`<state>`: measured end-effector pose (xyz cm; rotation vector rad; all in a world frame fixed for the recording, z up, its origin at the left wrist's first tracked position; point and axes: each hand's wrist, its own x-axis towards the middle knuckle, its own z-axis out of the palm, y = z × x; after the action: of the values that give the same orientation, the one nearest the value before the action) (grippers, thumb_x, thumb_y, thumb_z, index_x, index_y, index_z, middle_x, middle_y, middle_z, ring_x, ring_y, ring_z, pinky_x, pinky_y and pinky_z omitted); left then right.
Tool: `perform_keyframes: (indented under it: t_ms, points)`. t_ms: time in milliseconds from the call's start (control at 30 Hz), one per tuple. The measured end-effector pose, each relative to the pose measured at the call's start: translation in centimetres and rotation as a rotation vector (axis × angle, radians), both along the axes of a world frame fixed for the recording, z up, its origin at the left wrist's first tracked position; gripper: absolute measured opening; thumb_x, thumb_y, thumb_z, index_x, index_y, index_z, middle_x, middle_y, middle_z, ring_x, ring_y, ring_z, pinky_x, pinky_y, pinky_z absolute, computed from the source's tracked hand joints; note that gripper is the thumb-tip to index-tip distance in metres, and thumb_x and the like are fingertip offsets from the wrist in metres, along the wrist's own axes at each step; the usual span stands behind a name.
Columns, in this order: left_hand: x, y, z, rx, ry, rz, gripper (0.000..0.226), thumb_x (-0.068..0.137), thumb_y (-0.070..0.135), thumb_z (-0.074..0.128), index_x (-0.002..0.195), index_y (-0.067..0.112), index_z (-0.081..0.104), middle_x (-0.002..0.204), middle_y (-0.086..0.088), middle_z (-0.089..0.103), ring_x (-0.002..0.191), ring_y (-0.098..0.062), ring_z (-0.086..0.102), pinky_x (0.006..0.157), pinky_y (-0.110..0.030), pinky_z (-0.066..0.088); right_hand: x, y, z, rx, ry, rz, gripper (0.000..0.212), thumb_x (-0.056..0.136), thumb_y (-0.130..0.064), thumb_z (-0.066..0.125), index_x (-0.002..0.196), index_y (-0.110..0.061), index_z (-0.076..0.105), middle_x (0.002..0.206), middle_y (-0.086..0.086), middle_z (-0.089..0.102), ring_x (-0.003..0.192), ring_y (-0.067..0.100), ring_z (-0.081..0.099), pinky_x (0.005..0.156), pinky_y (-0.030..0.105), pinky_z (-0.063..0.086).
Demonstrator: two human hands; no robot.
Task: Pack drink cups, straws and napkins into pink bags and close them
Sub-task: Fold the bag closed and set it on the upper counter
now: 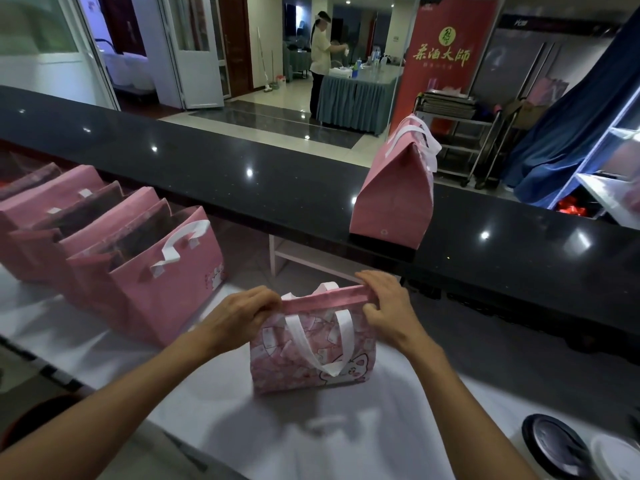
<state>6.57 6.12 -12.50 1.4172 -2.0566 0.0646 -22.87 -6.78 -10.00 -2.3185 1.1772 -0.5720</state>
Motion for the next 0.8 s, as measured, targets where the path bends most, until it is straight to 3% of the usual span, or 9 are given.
perform_keyframes:
  t_ms: [167, 300, 400, 533, 633, 700, 800]
  points:
    - [-1.2, -0.4, 0.9, 0.123, 0.06, 0.081, 0.033, 0.088, 0.006, 0.074, 0.118, 0.014, 0.064, 0.104, 0.0, 0.072, 0.089, -0.008, 0.068, 0.078, -0.023, 0.061, 2.9, 1.3, 0.3, -0.313, 0.162, 0.147, 0.035, 0.096, -0.048, 0.055, 0.127, -0.033, 0.063, 0.12, -0.014, 0.061, 0.117, 0.009, 0.047, 0.106, 0.035, 0.028]
    - [-2.1, -0.9, 2.1, 0.204, -0.023, 0.142, 0.018, 0.094, 0.021, 0.068, 0.111, 0.018, 0.071, 0.101, 0.008, 0.065, 0.085, -0.008, 0.059, 0.076, -0.023, 0.056, 5.0, 2.3, -0.3, -0.429, 0.188, 0.143, 0.022, 0.098, -0.041, 0.058, 0.114, -0.031, 0.068, 0.109, -0.011, 0.064, 0.108, 0.014, 0.054, 0.096, 0.035, 0.031]
    - [-3.4, -1.6, 2.8, 0.214, -0.09, 0.171, 0.021, 0.096, 0.037, 0.064, 0.11, 0.023, 0.071, 0.099, 0.012, 0.059, 0.087, -0.006, 0.055, 0.075, -0.022, 0.051, 5.8, 2.9, -0.5, -0.491, 0.168, 0.112, 0.016, 0.094, -0.039, 0.063, 0.1, -0.028, 0.073, 0.097, -0.01, 0.068, 0.095, 0.016, 0.059, 0.085, 0.037, 0.038]
    - [-4.6, -2.2, 2.8, 0.165, -0.187, 0.194, 0.022, 0.1, 0.037, 0.058, 0.108, 0.023, 0.073, 0.098, 0.007, 0.066, 0.088, -0.012, 0.06, 0.076, -0.032, 0.054, 5.7, 3.3, -0.6, -0.474, 0.148, 0.09, 0.016, 0.091, -0.039, 0.067, 0.091, -0.026, 0.076, 0.084, -0.008, 0.067, 0.08, 0.016, 0.058, 0.075, 0.037, 0.042]
    - [-4.8, -2.1, 2.8, 0.111, -0.193, 0.18, 0.017, 0.097, 0.033, 0.063, 0.099, 0.019, 0.073, 0.09, 0.004, 0.066, 0.078, -0.014, 0.061, 0.069, -0.035, 0.057, 4.8, 3.3, -0.6, -0.473, 0.132, 0.105, 0.012, 0.096, -0.029, 0.064, 0.098, -0.023, 0.074, 0.089, -0.006, 0.068, 0.081, 0.019, 0.059, 0.075, 0.038, 0.045]
    - [-4.6, -2.1, 2.6, 0.077, -0.188, 0.168, 0.013, 0.094, 0.031, 0.069, 0.092, 0.019, 0.072, 0.085, 0.004, 0.066, 0.072, -0.011, 0.057, 0.062, -0.032, 0.057, 3.8, 3.0, -0.4, -0.439, 0.147, 0.092, 0.012, 0.097, -0.026, 0.06, 0.101, -0.023, 0.071, 0.093, -0.006, 0.068, 0.085, 0.018, 0.059, 0.079, 0.038, 0.045]
    - [-4.1, -2.0, 2.3, 0.073, -0.184, 0.165, 0.012, 0.093, 0.031, 0.071, 0.093, 0.02, 0.073, 0.086, 0.006, 0.066, 0.073, -0.011, 0.06, 0.06, -0.027, 0.053, 2.2, 2.3, 0.0, -0.391, 0.163, 0.05, 0.009, 0.094, -0.026, 0.065, 0.09, -0.021, 0.071, 0.083, -0.007, 0.068, 0.078, 0.017, 0.06, 0.078, 0.04, 0.049]
